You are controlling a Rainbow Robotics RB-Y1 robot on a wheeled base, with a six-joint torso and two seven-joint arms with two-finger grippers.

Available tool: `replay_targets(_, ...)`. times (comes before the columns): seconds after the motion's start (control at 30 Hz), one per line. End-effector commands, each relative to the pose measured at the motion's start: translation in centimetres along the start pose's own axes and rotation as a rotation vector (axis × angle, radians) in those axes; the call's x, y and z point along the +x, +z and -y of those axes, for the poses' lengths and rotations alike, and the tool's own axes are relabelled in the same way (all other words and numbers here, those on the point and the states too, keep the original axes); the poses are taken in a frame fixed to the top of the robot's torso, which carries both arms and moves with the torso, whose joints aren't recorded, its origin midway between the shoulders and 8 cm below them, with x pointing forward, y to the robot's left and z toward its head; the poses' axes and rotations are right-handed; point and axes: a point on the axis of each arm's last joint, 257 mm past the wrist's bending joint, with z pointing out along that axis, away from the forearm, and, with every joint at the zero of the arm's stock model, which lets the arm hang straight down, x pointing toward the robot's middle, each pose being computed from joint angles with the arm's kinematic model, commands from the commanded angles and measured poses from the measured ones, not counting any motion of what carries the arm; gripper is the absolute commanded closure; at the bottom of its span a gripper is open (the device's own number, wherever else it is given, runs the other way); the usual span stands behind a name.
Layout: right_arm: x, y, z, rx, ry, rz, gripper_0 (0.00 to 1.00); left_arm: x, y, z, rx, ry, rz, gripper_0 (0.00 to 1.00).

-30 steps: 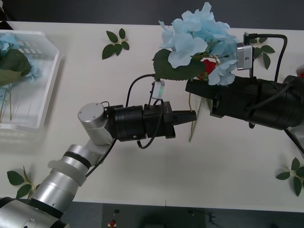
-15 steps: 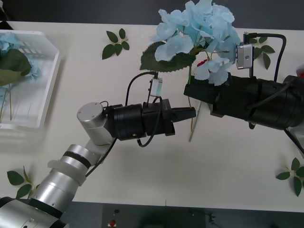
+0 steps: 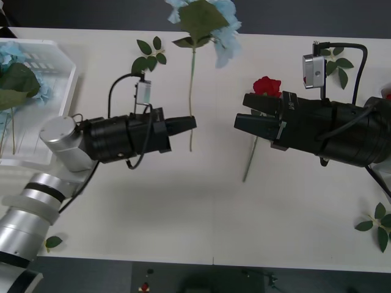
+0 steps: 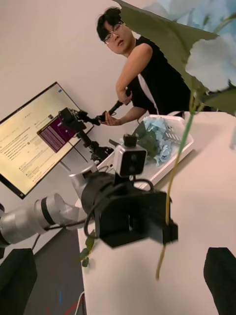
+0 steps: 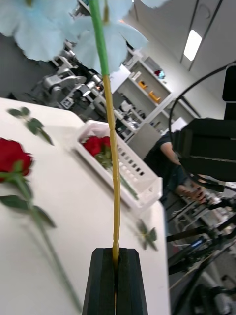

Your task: Put the red flowers into the right box and the blue flowers into the left box

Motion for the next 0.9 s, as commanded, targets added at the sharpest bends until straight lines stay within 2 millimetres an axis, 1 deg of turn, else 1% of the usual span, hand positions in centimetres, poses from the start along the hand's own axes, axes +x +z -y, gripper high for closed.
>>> replay_targets(0.03,-1.6,0.4,-1.0,-0.015,-0.024,0.002,0.00,-6.6,-3.8,-1.0,-0.046,0.137,0.013,1.00)
replay_targets(0.13,-1.5,-0.1,-0.4,0.010,-0.025,-0.018,0.00,-9.5,-7.4,-3.1,-0.136,0.213,-0.005,1.00)
replay_targets(0.17,-1.4,-0.2,-0.2,0.016,-0.021,-0.024,0.00,-9.9,-8.0,-3.5,-0.155,0.229,-0.012,1.00)
replay_targets(0.23,-1.3,-1.1,0.4,0.040,0.020,-0.052,0.00,-12.0,-11.2,-5.3,-0.249,0.301,-0.045,1.00)
replay_targets(0.27,-1.3,-1.4,0.7,0.050,0.028,-0.062,0.00,-12.5,-12.0,-5.8,-0.273,0.321,-0.058,1.00)
replay_targets(0.3,-1.2,-1.9,1.1,0.066,0.047,-0.079,0.00,-13.4,-13.5,-6.5,-0.317,0.348,-0.077,1.00)
replay_targets(0.4,-0.8,-3.8,2.5,0.129,0.096,-0.148,0.00,-15.5,-18.2,-8.7,-0.460,0.314,-0.114,1.00)
replay_targets(0.43,-0.6,-4.4,2.8,0.149,0.113,-0.169,0.00,-16.0,-19.6,-9.3,-0.502,0.309,-0.126,1.00)
replay_targets(0.47,-0.6,-4.8,3.1,0.162,0.125,-0.182,0.00,-16.4,-20.4,-9.6,-0.526,0.306,-0.131,1.00)
replay_targets(0.5,-0.4,-5.6,3.7,0.193,0.147,-0.211,0.00,-17.3,-22.4,-10.2,-0.583,0.305,-0.143,1.00)
replay_targets(0.57,-0.1,-7.0,4.6,0.246,0.179,-0.255,0.00,-18.3,-25.0,-10.9,-0.659,0.302,-0.157,1.00)
replay_targets(0.6,0.1,-8.0,5.3,0.293,0.213,-0.284,0.00,-19.1,-27.3,-11.4,-0.723,0.307,-0.178,1.00)
replay_targets(0.63,0.2,-8.4,5.7,0.312,0.226,-0.294,0.00,-19.3,-28.1,-11.6,-0.744,0.308,-0.185,1.00)
replay_targets(0.67,0.3,-9.2,6.3,0.351,0.251,-0.312,0.00,-19.9,-29.9,-11.9,-0.795,0.313,-0.198,1.00)
replay_targets(0.7,0.4,-9.6,6.7,0.378,0.272,-0.323,0.00,-20.3,-31.2,-12.1,-0.831,0.315,-0.206,1.00)
replay_targets(0.73,0.5,-10.1,7.2,0.412,0.301,-0.335,0.00,-20.7,-32.9,-12.2,-0.873,0.324,-0.217,1.00)
replay_targets(0.8,0.7,-10.7,8.1,0.471,0.351,-0.352,0.00,-21.3,-35.3,-12.4,-0.934,0.332,-0.228,1.00)
replay_targets(0.83,1.0,-11.1,8.8,0.516,0.376,-0.366,0.00,-21.4,-37.1,-12.4,-0.973,0.335,-0.238,1.00)
replay_targets(0.87,1.1,-11.4,9.3,0.549,0.399,-0.372,0.00,-21.3,-38.4,-12.4,-1.002,0.335,-0.249,1.00)
replay_targets(0.9,1.2,-11.6,9.7,0.570,0.411,-0.376,0.00,-21.4,-39.1,-12.4,-1.020,0.336,-0.254,1.00)
